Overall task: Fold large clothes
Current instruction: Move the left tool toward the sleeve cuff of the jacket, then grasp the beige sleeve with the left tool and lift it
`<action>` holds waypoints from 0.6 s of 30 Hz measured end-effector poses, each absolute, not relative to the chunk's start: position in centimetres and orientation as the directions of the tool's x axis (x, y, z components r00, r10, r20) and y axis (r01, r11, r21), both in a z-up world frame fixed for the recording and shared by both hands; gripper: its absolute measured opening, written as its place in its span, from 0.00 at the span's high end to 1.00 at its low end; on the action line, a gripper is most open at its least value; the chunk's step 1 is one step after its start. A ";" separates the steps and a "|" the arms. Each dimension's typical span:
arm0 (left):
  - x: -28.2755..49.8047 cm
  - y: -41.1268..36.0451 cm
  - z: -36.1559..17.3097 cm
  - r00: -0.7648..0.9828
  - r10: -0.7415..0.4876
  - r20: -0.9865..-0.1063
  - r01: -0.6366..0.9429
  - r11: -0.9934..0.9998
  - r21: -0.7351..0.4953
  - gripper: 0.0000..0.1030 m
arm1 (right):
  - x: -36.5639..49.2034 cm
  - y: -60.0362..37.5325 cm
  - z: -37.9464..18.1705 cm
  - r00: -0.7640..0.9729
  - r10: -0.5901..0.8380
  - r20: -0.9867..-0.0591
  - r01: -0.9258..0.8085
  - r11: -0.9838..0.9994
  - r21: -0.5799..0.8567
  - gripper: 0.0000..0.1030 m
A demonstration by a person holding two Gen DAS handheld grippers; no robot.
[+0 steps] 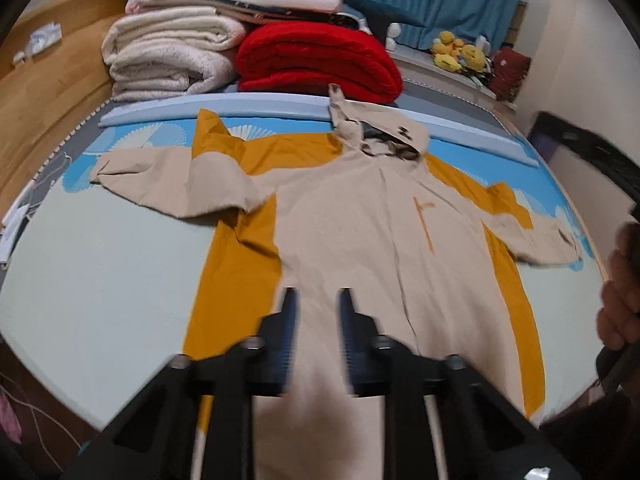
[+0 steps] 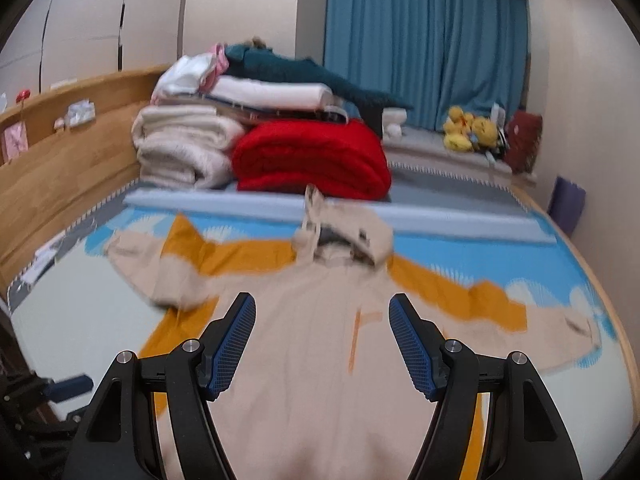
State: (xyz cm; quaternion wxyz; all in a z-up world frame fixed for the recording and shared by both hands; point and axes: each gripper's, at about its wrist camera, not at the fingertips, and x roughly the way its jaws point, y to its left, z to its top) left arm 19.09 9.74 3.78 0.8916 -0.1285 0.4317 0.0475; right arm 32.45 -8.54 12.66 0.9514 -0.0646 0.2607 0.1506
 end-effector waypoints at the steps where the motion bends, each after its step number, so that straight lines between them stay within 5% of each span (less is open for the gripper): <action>1: 20.9 11.9 3.3 0.619 -0.010 -0.786 -0.217 0.959 -0.182 0.87 | 33.4 -8.5 13.1 0.823 0.272 -0.498 -0.330 0.943 -0.030 0.39; 4: 25.0 17.6 1.1 0.576 0.048 -0.816 -0.300 0.941 -0.157 0.87 | 36.3 -9.0 13.4 0.835 0.335 -0.437 -0.364 0.931 0.017 0.68; 6: 28.1 22.6 -1.4 0.528 0.079 -0.845 -0.378 0.913 -0.151 0.87 | 37.9 -9.0 12.3 0.834 0.313 -0.454 -0.341 0.940 0.022 0.74; 10: 32.2 31.3 -5.9 0.489 0.154 -0.859 -0.506 0.852 -0.135 0.87 | 41.5 -9.2 9.9 0.772 0.326 -0.547 -0.343 0.936 0.074 0.71; 14: 34.1 39.5 -10.5 0.476 0.175 -0.862 -0.645 0.736 -0.206 0.85 | 43.2 -9.3 8.1 0.758 0.307 -0.575 -0.360 0.933 0.023 0.41; 18: 34.2 45.9 -14.0 0.475 0.188 -0.860 -0.754 0.590 -0.287 0.60 | 44.4 -9.6 6.8 0.751 0.291 -0.593 -0.371 0.928 -0.015 0.41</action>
